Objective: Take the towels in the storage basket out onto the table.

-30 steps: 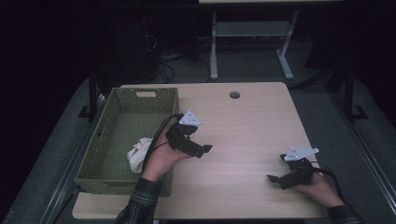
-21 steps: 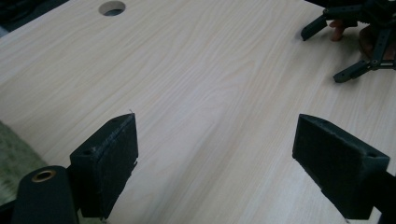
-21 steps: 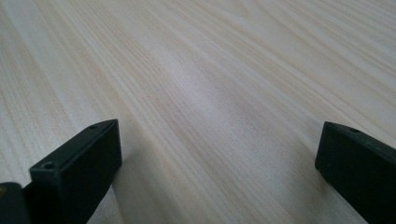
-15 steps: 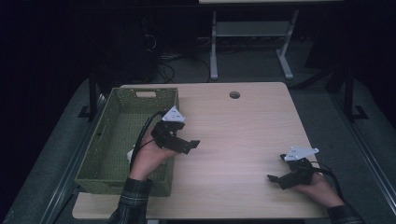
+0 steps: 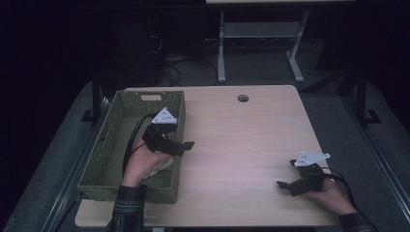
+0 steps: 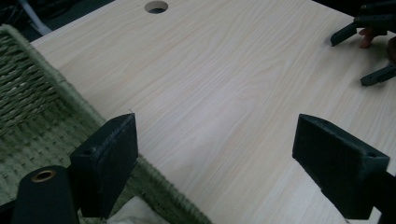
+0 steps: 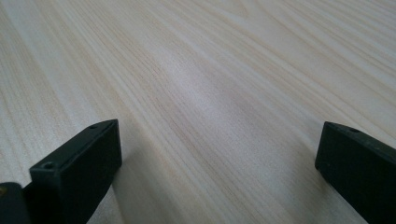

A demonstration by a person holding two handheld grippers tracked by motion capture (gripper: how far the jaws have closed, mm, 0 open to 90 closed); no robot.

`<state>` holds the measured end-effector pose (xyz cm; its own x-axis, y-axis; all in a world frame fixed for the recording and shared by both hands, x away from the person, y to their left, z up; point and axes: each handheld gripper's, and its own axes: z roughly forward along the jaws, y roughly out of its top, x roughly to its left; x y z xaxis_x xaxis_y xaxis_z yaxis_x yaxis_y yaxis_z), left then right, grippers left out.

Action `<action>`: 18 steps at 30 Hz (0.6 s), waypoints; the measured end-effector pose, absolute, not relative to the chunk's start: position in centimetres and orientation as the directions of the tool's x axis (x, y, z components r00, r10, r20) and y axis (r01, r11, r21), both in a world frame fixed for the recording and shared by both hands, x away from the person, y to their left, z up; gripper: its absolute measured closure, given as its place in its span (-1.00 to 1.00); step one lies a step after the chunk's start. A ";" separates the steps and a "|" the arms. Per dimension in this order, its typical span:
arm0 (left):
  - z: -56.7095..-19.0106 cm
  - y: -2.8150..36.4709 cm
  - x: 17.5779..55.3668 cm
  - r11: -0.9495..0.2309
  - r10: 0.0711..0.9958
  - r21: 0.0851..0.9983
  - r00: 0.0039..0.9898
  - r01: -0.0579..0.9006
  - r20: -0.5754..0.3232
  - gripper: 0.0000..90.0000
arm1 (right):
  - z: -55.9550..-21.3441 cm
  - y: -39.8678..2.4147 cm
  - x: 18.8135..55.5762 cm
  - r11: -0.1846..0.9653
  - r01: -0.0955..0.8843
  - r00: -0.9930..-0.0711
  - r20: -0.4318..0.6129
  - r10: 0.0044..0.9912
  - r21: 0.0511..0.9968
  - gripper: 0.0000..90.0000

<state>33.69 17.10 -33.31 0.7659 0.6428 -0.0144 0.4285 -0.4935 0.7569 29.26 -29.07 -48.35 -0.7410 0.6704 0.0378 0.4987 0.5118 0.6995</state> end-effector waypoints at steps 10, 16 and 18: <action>-33.2 19.1 33.6 -0.476 0.676 0.755 0.737 0.451 -0.015 -0.69 | -48.4 -29.1 29.3 0.511 0.499 -0.741 0.038 0.671 0.700 -1.00; -33.6 20.5 33.8 -0.459 0.703 0.749 0.711 0.478 -0.024 -0.69 | -48.3 -29.1 29.3 0.512 0.499 -0.741 0.038 0.671 0.699 -1.00; -33.5 20.7 33.8 -0.464 0.702 0.747 0.712 0.476 -0.018 -0.69 | -48.3 -29.1 29.3 0.512 0.499 -0.741 0.038 0.671 0.699 -1.00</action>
